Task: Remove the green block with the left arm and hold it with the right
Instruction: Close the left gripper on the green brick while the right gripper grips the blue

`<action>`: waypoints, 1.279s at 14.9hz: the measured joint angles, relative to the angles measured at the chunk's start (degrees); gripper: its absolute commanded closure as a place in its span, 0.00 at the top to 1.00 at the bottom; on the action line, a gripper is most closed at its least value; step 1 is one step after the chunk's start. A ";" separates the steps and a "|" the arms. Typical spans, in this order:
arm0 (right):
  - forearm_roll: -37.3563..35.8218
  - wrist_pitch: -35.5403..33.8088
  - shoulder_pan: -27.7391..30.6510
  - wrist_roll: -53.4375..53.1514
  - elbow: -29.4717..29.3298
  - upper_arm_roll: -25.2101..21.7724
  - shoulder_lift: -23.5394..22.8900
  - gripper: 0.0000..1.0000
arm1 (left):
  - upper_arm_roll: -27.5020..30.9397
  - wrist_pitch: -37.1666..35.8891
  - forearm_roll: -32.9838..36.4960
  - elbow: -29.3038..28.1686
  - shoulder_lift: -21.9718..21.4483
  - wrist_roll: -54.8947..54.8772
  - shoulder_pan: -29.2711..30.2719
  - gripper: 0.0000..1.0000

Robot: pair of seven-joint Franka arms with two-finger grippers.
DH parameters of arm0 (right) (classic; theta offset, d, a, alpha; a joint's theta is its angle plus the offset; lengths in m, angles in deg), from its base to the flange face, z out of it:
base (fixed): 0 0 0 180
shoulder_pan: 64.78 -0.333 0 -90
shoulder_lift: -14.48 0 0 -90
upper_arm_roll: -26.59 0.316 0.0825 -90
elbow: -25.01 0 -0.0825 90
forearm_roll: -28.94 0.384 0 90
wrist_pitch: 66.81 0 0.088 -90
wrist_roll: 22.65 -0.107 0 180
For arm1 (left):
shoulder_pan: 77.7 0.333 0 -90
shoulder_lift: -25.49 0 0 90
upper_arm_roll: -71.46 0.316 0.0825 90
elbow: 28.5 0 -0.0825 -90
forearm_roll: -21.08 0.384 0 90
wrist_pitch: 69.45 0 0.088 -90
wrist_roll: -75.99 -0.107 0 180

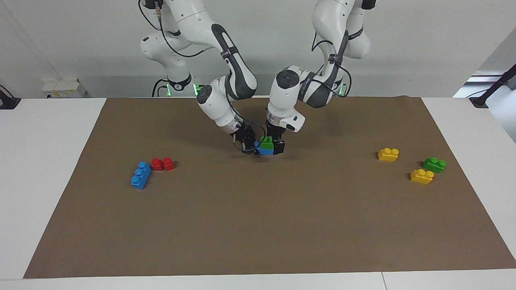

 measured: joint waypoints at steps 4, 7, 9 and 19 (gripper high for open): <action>2.94 0.26 0.00 1.23 0.00 -0.01 -0.11 0.00 | -0.25 -0.11 0.49 0.00 0.00 -0.58 -0.06 0.69; 2.98 0.27 0.00 1.23 0.00 -0.01 -0.11 0.00 | -0.26 -0.12 0.55 0.03 -0.01 -0.78 -0.06 0.44; 2.99 0.32 0.00 1.23 -0.01 -0.01 -0.12 0.00 | -0.29 -0.15 0.57 0.05 -0.05 -0.99 -0.09 0.18; 2.99 0.66 0.02 2.30 -0.41 -0.05 -0.20 0.00 | -0.24 -1.05 1.01 0.21 -1.20 -6.19 -0.30 0.00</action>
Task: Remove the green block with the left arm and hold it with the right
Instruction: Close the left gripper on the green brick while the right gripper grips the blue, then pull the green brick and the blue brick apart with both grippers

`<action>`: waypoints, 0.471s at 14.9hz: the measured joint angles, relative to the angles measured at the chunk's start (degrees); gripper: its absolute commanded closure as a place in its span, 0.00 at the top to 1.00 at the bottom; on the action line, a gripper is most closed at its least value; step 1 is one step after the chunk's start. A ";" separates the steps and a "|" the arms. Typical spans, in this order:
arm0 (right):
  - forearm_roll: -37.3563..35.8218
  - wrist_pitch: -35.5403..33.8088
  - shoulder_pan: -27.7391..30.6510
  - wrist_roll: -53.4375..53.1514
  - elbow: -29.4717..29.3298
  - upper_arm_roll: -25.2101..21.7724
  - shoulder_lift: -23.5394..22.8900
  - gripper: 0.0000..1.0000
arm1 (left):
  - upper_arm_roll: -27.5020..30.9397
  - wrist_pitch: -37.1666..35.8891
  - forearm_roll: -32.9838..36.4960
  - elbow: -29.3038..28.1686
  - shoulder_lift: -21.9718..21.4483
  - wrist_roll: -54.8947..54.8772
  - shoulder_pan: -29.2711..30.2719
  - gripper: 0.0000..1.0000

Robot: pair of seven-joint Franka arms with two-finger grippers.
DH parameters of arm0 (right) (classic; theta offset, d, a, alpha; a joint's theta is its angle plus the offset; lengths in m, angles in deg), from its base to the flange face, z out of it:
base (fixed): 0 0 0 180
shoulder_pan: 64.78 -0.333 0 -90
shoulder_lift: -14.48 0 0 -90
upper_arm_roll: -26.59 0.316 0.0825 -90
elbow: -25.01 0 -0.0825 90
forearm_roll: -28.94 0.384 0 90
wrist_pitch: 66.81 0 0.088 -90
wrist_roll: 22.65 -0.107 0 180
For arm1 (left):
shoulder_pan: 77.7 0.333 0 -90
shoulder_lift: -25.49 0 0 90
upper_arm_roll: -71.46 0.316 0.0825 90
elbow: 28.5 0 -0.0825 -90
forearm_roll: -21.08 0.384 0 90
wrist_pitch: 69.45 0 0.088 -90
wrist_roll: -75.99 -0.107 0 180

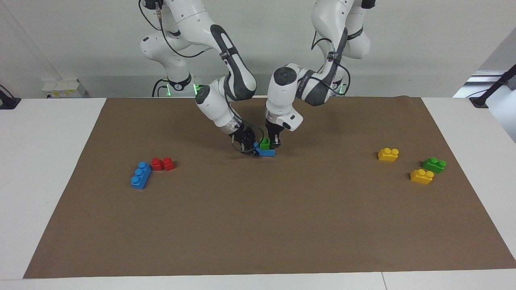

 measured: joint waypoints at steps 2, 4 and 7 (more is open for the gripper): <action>0.04 0.00 0.00 0.00 -0.06 0.01 -0.02 0.00 | 0.08 -1.39 0.00 0.52 -1.20 -0.01 0.00 0.00; 0.09 0.00 0.00 0.00 -0.06 0.01 -0.02 0.00 | 0.16 -2.84 0.00 1.03 -2.79 -0.01 0.00 0.00; 0.11 -0.08 0.42 0.01 -0.19 -0.10 0.05 0.00 | 0.36 -5.34 -0.01 1.36 -5.56 -0.01 0.22 0.00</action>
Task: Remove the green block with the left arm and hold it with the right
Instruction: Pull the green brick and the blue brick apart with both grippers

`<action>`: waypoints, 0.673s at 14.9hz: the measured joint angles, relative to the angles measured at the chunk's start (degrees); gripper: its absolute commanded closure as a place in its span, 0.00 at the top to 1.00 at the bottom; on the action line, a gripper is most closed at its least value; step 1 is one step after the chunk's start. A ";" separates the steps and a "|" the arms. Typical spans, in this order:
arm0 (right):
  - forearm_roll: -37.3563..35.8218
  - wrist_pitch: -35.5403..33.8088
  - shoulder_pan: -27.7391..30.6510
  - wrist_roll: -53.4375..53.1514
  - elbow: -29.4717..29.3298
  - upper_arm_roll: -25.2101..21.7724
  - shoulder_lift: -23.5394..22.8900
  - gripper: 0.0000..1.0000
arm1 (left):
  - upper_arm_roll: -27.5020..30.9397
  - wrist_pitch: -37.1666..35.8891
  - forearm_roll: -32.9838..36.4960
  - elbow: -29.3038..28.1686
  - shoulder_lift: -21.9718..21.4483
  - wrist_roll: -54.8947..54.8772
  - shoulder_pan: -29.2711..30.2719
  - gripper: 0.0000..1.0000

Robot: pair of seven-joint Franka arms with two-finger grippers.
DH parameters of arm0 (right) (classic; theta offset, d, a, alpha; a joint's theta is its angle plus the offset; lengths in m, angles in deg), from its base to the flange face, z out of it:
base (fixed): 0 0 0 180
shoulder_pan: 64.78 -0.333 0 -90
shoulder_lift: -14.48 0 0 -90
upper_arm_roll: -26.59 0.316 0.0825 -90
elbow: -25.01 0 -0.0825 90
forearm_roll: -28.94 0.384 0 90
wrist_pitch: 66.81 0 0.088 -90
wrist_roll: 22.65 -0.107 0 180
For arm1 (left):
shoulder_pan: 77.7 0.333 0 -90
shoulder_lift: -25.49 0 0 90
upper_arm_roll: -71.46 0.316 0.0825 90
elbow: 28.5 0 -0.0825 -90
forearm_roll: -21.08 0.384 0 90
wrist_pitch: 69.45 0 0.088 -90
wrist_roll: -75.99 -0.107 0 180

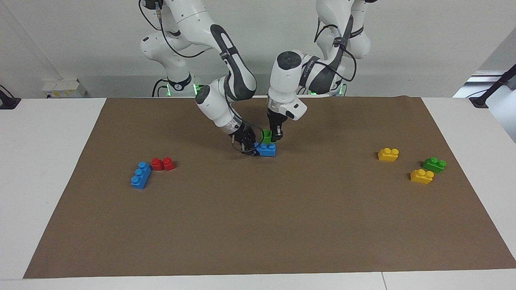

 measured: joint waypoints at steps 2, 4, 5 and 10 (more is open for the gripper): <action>-0.53 -2.22 2.16 1.38 -0.55 -0.32 1.07 0.00 | 0.30 -2.56 0.00 0.29 -1.89 -1.30 0.88 0.00; -6.38 -9.83 8.38 2.77 -1.47 -0.59 3.61 0.00 | 0.67 -5.27 0.00 1.09 -3.19 -4.40 2.80 0.00; -10.91 -15.13 12.69 3.08 -2.47 -0.73 4.98 0.00 | 0.79 -6.10 0.00 1.59 -3.44 -6.64 4.42 0.00; -21.28 -34.93 33.06 15.18 -8.39 -1.28 6.36 0.00 | 1.24 -7.01 -0.01 2.20 -3.45 -25.11 14.99 0.00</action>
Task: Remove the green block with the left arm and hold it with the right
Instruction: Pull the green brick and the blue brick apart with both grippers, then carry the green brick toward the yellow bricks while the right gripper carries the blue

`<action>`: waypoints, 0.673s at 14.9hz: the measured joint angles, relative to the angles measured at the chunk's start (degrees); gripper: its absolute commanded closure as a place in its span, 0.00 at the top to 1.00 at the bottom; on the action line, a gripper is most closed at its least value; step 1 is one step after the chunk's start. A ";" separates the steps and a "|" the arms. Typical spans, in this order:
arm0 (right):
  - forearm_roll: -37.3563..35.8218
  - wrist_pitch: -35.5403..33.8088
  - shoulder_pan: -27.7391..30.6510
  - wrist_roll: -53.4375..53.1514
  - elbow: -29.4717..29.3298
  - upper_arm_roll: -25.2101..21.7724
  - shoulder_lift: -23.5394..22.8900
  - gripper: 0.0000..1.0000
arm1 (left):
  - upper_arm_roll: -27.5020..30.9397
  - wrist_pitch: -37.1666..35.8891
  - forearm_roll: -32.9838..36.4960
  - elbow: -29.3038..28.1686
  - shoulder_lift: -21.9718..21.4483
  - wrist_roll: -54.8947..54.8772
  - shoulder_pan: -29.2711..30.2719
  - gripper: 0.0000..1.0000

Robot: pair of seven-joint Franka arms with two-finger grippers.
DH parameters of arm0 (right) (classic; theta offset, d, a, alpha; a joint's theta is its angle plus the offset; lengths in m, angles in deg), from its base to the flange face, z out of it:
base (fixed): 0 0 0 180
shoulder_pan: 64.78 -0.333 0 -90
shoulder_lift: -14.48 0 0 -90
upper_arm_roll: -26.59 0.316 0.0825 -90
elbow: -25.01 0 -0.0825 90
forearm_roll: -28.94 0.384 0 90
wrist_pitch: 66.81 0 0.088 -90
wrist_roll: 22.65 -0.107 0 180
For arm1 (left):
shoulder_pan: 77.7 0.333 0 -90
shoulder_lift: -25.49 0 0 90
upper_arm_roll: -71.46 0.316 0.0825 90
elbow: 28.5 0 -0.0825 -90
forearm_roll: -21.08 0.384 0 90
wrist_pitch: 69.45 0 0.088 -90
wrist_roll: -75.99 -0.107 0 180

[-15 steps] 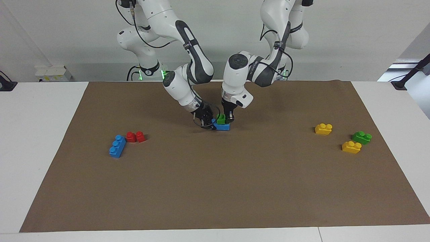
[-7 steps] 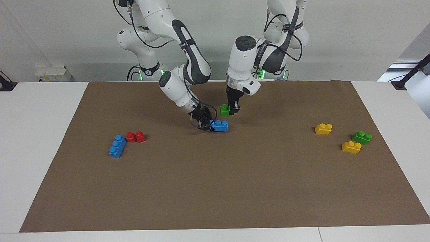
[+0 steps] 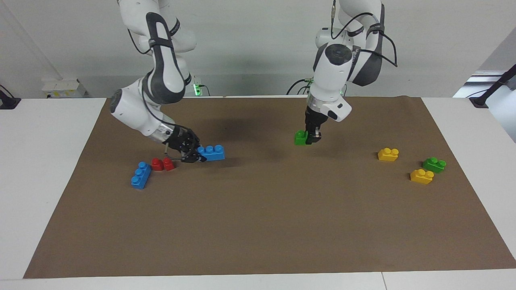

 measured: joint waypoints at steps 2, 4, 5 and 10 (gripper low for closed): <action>-2.17 -5.08 5.03 4.25 -3.73 0.03 -3.01 0.00 | 0.09 -0.09 -0.01 -0.01 0.07 -9.17 5.07 0.00; -2.43 -7.46 7.45 6.20 -8.11 0.03 -6.99 0.00 | 0.17 -0.13 -0.01 -0.05 0.22 -18.14 10.08 0.00; -2.43 -7.74 7.57 6.28 -10.00 0.08 -8.75 0.00 | 0.20 -0.14 -0.02 -0.08 0.30 -22.30 12.49 0.00; -2.43 -7.85 7.55 6.27 -16.53 0.55 -15.71 0.00 | 0.19 0.91 -0.02 -0.72 0.78 -37.84 21.01 0.00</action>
